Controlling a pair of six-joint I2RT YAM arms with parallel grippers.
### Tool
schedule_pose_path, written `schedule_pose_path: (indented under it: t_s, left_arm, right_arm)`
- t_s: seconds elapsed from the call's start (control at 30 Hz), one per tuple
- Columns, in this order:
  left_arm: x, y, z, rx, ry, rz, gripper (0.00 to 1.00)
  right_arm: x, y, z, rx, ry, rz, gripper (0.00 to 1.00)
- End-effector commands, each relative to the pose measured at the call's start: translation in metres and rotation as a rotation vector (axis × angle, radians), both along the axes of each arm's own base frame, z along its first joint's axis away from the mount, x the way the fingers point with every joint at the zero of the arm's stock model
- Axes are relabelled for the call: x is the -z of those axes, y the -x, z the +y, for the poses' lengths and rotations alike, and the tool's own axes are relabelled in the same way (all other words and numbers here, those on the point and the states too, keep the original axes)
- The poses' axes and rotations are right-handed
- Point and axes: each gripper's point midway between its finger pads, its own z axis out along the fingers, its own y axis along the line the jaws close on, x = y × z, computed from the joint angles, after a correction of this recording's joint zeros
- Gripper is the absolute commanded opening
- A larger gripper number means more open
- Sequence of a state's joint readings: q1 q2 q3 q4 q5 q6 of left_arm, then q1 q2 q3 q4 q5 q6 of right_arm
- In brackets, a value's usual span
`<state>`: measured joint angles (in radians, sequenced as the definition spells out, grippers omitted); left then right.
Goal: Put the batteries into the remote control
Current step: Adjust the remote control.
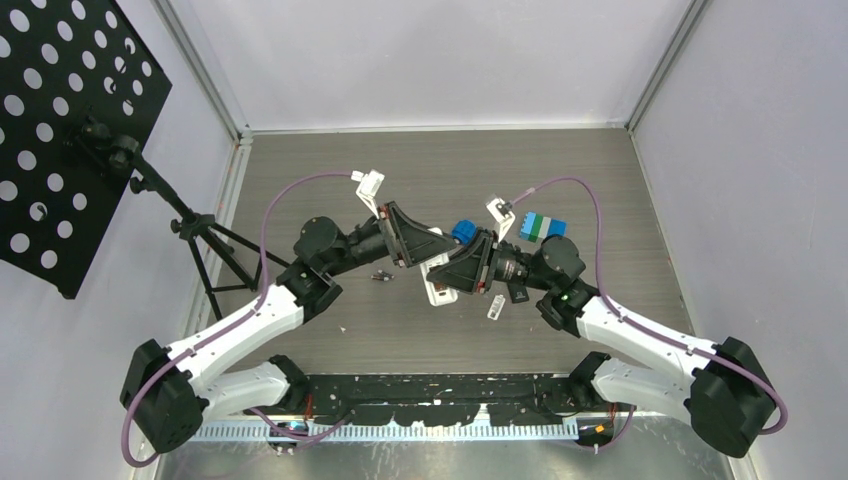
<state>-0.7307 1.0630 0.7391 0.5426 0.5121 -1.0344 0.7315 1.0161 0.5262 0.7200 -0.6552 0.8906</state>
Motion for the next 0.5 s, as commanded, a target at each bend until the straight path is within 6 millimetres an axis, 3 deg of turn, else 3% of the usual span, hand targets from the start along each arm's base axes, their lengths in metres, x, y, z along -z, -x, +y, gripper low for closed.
schedule_pose_path:
  t_s: [0.0, 0.1, 0.23, 0.3, 0.47]
  left_arm:
    - [-0.022, 0.006, 0.005, 0.004, 0.076, -0.076, 0.49]
    - [-0.018, 0.005, 0.005, 0.002, 0.049, -0.081, 0.49]
    - [-0.016, 0.005, 0.009, -0.020, 0.034, -0.097, 0.34]
    - [-0.014, 0.002, 0.012, -0.048, 0.030, -0.095, 0.31]
    - [-0.011, 0.000, 0.014, -0.069, 0.018, -0.089, 0.44]
  right_arm:
    - [-0.033, -0.001, -0.002, 0.015, -0.121, -0.040, 0.05]
    - [-0.035, -0.001, -0.002, 0.010, -0.125, -0.036, 0.05]
    - [-0.034, -0.002, -0.003, 0.004, -0.125, -0.025, 0.05]
    - [-0.033, -0.003, -0.003, -0.004, -0.124, -0.015, 0.05]
    - [-0.031, 0.001, 0.000, -0.042, -0.125, -0.003, 0.05]
